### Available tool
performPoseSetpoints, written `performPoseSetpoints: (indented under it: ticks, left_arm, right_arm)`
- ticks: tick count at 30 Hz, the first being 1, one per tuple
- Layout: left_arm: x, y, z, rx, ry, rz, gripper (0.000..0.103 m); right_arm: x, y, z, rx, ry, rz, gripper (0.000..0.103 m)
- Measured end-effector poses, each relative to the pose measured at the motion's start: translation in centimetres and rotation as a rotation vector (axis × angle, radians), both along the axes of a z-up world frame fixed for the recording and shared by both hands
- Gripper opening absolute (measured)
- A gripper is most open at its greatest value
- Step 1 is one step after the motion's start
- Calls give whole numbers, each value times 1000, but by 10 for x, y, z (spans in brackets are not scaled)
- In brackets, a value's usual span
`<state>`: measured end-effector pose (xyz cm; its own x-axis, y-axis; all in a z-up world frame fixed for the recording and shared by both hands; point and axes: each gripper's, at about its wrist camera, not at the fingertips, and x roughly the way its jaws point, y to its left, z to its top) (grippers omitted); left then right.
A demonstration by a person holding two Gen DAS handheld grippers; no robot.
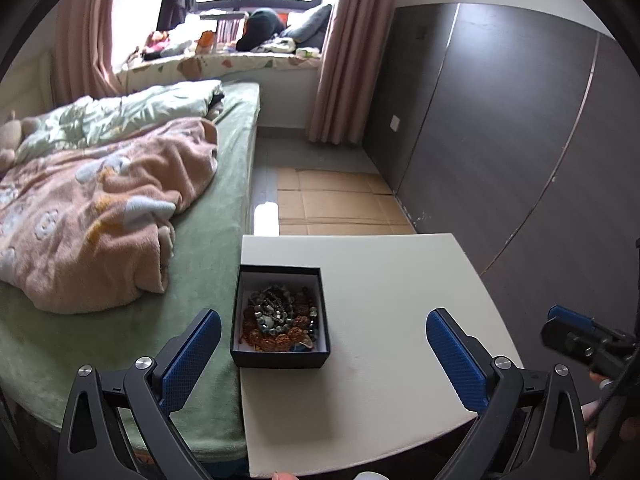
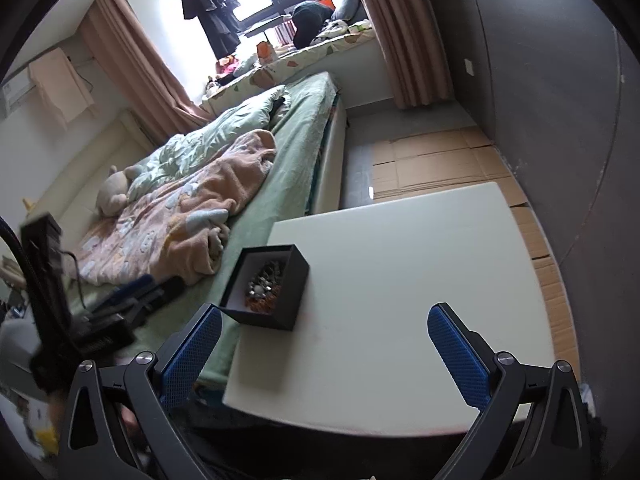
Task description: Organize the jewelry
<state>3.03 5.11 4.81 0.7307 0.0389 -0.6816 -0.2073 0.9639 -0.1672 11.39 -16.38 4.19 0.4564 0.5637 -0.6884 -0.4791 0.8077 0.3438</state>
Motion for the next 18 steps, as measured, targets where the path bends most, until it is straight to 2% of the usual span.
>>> performPoseSetpoints:
  ticks: [3,10,18]
  left_arm:
    - [-8,-6,5,-10,6,-22,103]
    - [-23,-23,15,-20,-40,-67,103]
    - [-34,-26,21,-26,-52,-70,103]
  right_arm:
    - [-6,-12,1,5,-2,-13,103]
    - [-14,-27,2,56,-15,-15,103]
    - [-14,-32,-12,24,25,-31,103]
